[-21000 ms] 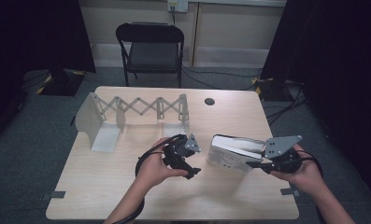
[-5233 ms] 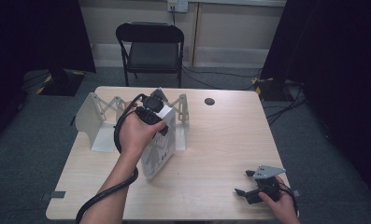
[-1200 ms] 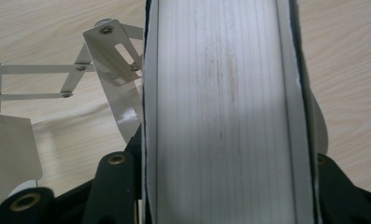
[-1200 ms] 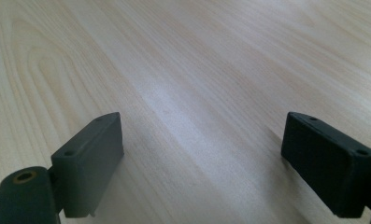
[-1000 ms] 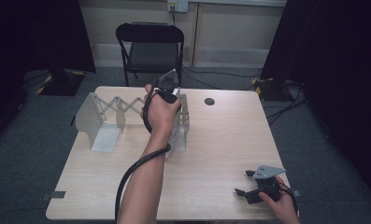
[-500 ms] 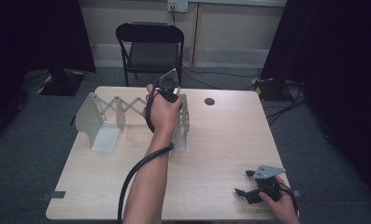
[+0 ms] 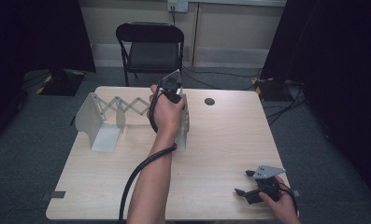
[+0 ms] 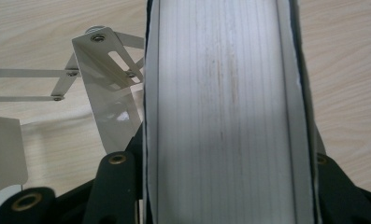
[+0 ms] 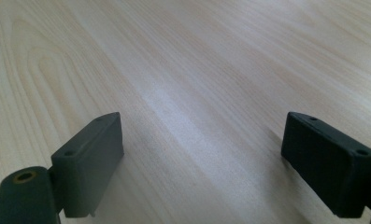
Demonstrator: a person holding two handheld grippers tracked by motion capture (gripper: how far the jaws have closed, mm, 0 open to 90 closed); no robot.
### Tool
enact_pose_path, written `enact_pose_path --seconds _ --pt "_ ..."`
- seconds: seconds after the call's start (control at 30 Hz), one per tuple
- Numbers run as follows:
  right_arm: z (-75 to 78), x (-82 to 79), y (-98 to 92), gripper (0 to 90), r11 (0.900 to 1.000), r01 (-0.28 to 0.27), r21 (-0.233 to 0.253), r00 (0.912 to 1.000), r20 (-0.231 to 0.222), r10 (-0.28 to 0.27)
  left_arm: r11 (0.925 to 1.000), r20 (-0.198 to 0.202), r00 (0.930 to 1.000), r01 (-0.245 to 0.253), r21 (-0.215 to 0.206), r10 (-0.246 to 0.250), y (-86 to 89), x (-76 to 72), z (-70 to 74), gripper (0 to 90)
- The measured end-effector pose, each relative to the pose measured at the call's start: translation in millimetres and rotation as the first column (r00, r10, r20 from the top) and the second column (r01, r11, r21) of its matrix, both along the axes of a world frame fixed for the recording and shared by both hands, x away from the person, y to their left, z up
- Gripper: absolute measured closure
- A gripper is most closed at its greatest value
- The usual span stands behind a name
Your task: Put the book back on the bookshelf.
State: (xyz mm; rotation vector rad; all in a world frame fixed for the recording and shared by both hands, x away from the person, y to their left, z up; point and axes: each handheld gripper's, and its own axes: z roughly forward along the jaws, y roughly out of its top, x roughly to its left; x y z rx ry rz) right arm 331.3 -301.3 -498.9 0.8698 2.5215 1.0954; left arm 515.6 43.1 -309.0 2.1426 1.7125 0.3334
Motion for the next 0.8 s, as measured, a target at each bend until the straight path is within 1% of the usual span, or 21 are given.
enact_pose_path --seconds 0.17,0.4,0.53,0.67,0.7,0.8 --pt "0.0 0.0 0.0 12.4 1.000 0.000 0.000 1.0000 0.000 0.000 0.9999 0.001 0.9999 -0.011 0.001 0.011 -0.6 1.3 -1.7 51.9" --pt "0.0 0.0 0.0 12.4 1.000 0.000 0.000 1.0000 0.000 0.000 0.9997 0.007 0.9998 -0.021 -0.013 0.021 -2.0 4.5 -1.2 52.0" --pt "0.0 0.0 0.0 12.4 1.000 0.000 0.000 1.0000 0.000 0.000 0.9995 0.017 0.9993 -0.032 -0.001 0.032 -3.5 4.8 -3.4 52.0" --pt "0.0 0.0 0.0 12.4 1.000 0.000 0.000 1.0000 0.000 0.000 0.9986 0.020 0.9984 -0.053 -0.007 0.053 -0.7 4.7 -7.6 52.0" --pt "0.0 0.0 0.0 12.4 1.000 0.000 -0.001 1.0000 0.000 0.000 0.9984 0.024 0.9982 -0.056 -0.012 0.056 0.1 4.5 -7.8 51.9" --pt "0.0 -0.1 0.0 12.4 1.000 0.000 -0.001 1.0000 0.001 0.000 0.9983 0.023 0.9981 -0.057 -0.008 0.058 2.4 4.0 -9.1 52.0"
